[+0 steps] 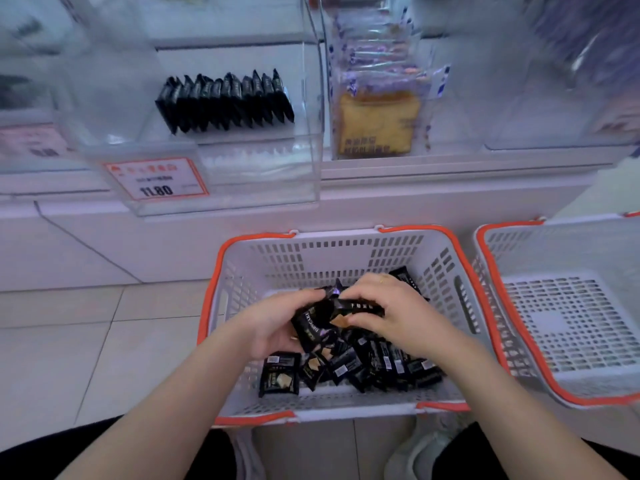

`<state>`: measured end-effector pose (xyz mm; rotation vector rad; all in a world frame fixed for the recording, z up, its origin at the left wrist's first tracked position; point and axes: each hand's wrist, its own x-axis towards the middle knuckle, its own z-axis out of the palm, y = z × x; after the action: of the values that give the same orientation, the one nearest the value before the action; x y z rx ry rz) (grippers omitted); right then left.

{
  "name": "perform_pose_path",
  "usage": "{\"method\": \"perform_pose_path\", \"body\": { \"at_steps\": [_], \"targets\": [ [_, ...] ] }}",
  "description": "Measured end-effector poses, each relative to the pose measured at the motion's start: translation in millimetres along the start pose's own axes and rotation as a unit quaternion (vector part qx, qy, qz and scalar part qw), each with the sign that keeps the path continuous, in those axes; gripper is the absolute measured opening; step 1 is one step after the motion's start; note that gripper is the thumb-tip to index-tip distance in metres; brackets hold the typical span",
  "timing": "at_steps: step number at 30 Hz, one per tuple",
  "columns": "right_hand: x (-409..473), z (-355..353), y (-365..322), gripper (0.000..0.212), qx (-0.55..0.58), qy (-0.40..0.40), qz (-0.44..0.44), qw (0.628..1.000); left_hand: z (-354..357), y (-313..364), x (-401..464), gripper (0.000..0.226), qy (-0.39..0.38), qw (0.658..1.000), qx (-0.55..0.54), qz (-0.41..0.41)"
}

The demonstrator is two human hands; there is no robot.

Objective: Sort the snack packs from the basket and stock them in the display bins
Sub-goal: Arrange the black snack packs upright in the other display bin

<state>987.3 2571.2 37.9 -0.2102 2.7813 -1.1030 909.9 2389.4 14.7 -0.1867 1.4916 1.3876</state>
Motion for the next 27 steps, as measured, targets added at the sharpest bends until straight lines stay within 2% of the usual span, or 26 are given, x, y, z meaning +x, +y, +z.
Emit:
{"method": "perform_pose_path", "body": {
  "at_steps": [2,9,11,14,16,17,18,21,24,27],
  "targets": [
    [1.0,-3.0,-9.3,0.034,-0.030,0.004,-0.010,1.000,3.5,8.0,-12.9,0.028,0.002,0.999,0.038,0.009],
    [12.5,-32.3,-36.8,0.040,-0.041,-0.013,-0.034,0.999,2.9,44.7,-56.5,0.067,-0.016,0.996,0.058,0.062],
    [17.1,-42.1,-44.3,0.038,-0.043,0.000,-0.039,0.998,1.3,53.7,-67.2,0.062,-0.028,0.993,0.057,0.104],
    [20.2,-58.3,-58.9,0.026,0.013,0.132,-0.053,0.990,0.5,63.1,-77.8,0.037,-0.019,0.986,-0.029,0.165],
    [20.9,-67.1,-69.2,0.023,0.118,0.225,-0.024,0.967,1.1,66.7,-81.9,0.026,-0.004,0.971,-0.118,0.206],
    [20.9,-69.0,-76.2,0.015,0.206,0.244,0.005,0.948,1.8,67.8,-83.0,0.024,0.007,0.961,-0.144,0.234],
    [21.7,-67.8,-82.5,0.013,0.302,0.242,0.033,0.922,3.2,69.4,-84.2,0.024,0.020,0.951,-0.157,0.264],
    [25.6,-52.4,-98.0,0.032,0.506,0.181,0.100,0.837,10.2,71.7,-85.4,0.024,0.051,0.927,-0.154,0.338],
    [32.4,-39.7,-113.7,0.040,0.554,0.197,0.123,0.800,19.1,74.1,-86.2,0.024,0.063,0.919,-0.132,0.366],
    [39.2,-36.2,-120.6,0.042,0.551,0.243,0.147,0.785,20.6,76.8,-87.0,0.023,0.055,0.914,-0.086,0.394]
  ]
}}
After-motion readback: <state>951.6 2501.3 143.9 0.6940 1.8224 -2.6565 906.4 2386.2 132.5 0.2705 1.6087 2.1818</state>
